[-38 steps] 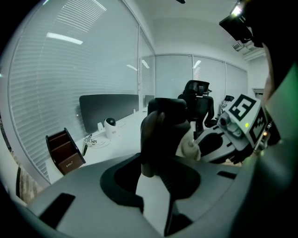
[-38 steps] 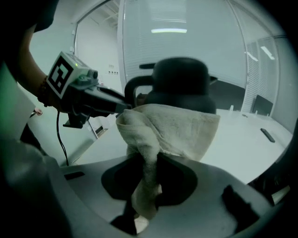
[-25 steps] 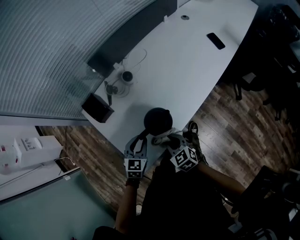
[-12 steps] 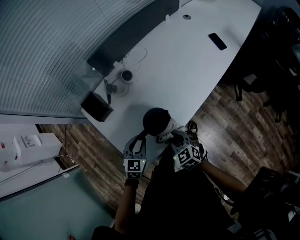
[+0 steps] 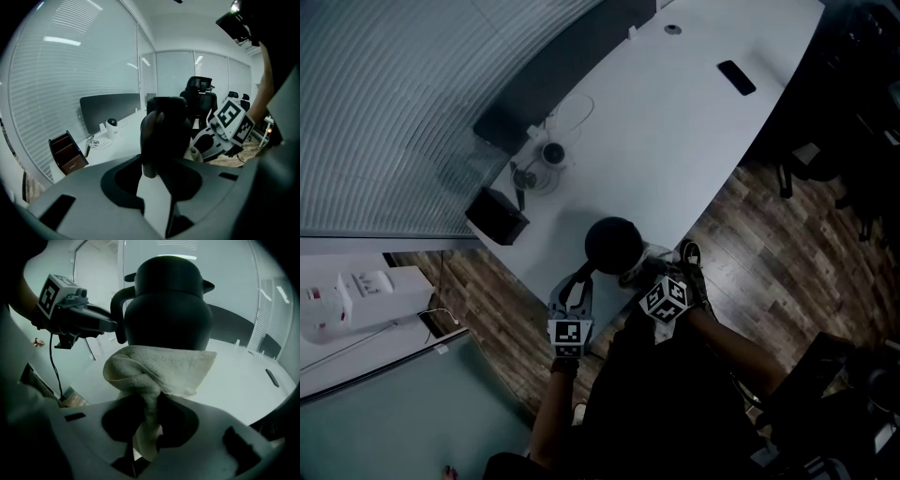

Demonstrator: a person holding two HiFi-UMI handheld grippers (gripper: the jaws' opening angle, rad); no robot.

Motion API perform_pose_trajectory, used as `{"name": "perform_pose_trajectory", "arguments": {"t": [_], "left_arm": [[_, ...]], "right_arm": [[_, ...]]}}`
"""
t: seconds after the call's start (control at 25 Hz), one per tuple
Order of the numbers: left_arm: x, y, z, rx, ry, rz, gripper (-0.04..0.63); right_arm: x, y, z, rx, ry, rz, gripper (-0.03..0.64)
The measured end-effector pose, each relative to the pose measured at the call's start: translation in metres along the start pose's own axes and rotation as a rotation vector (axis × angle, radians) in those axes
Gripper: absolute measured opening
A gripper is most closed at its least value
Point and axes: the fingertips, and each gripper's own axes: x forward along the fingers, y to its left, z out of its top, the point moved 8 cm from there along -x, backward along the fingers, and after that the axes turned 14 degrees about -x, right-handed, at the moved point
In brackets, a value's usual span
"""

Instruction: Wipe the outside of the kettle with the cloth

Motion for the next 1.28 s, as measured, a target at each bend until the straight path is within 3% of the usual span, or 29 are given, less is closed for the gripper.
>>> {"name": "perform_pose_trajectory", "arguments": {"t": [0.4,0.68,0.92,1.28], "left_arm": [[0.001,-0.01,-0.006,-0.039,-0.027,0.04,0.106],[0.002,-0.014,-0.003,-0.052,-0.02,0.093,0.106],[0.005,-0.02,-0.001,-0.112,-0.015,0.186,0.106],[0.009,-0.023,0.001,-0.096,0.025,0.224,0.106]], "right_arm": [[-0.093,-0.04,0.054,-0.19,-0.194,-0.058,0.078],[-0.086,-0.052,0.049,-0.306,-0.236,0.014,0.078],[-0.044,-0.063,0.013,-0.341,-0.148,0.113,0.078],[0.003,-0.069,-0.013,-0.407,-0.041,0.256,0.078]]}}
